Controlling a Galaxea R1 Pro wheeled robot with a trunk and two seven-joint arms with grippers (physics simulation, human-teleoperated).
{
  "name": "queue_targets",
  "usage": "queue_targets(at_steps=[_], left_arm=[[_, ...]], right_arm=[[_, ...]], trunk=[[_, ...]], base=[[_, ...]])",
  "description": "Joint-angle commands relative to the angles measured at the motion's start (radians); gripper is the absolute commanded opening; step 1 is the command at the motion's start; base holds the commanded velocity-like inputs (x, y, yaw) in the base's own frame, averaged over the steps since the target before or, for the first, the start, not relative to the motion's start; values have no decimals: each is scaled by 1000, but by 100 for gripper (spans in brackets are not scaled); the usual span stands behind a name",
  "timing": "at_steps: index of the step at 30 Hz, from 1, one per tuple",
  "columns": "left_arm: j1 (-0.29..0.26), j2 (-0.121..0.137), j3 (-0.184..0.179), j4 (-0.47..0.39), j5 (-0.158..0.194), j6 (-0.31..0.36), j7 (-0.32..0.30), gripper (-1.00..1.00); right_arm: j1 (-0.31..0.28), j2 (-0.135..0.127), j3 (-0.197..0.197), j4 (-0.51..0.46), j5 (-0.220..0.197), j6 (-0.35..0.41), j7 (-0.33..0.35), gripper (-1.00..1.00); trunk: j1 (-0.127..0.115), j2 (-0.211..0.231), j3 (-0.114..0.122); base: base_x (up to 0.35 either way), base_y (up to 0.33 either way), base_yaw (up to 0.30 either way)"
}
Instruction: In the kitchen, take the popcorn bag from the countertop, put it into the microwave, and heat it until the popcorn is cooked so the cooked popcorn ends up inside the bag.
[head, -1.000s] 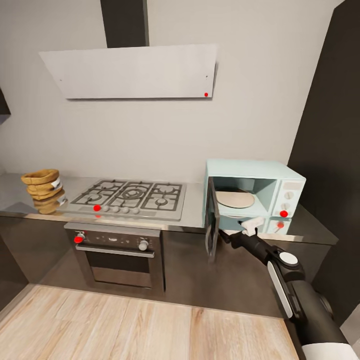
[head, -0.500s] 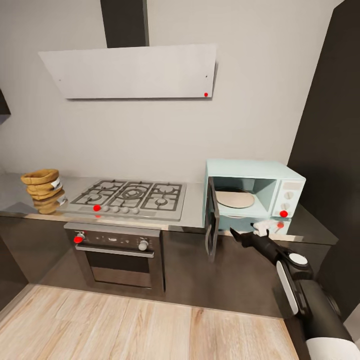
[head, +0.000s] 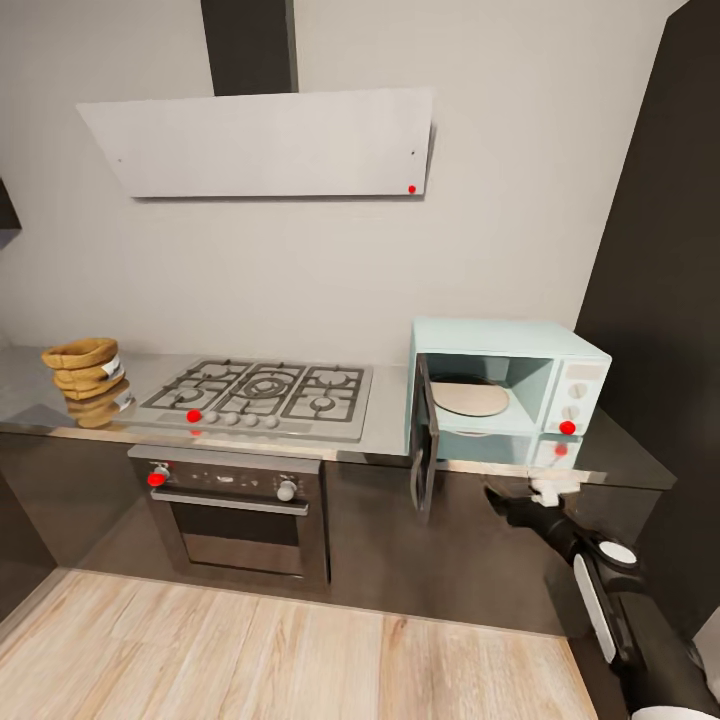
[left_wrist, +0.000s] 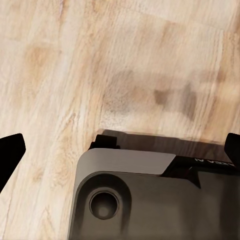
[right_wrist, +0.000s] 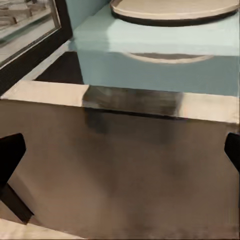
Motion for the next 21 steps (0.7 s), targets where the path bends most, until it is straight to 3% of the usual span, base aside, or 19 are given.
queue_targets(at_steps=[1, 3, 5, 8, 14, 18, 21], left_arm=[[-1, 0, 4, 1, -1, -3, 1, 100], [-1, 0, 5, 1, -1, -3, 1, 100], [-1, 0, 5, 1, -1, -3, 1, 100], [-1, 0, 5, 1, -1, -3, 1, 100], [-1, 0, 6, 1, 0, -3, 1, 100], [-1, 0, 5, 1, 0, -3, 1, 100], [-1, 0, 6, 1, 1, -3, 1, 100]], right_arm=[[17, 1, -2, 4, 1, 4, 5, 100], [88, 4, -3, 143, -6, -108, 1, 100], [102, 5, -5, 310, -7, -258, 2, 100], [108, 4, -7, 525, -7, -407, 2, 100], [110, 8, 3, 773, 2, -493, -2, 100], [111, 33, 5, 816, 5, -497, -5, 100], [111, 36, 8, 821, 7, -497, -5, 100]], trunk=[[0, -1, -1], [0, -1, -1], [0, -1, -1], [0, -1, -1], [0, -1, -1], [0, -1, -1], [0, -1, -1]], base=[[0, 0, 0], [0, 0, 0], [0, 0, 0], [0, 0, 0], [0, 0, 0], [0, 0, 0], [-62, 114, 53]])
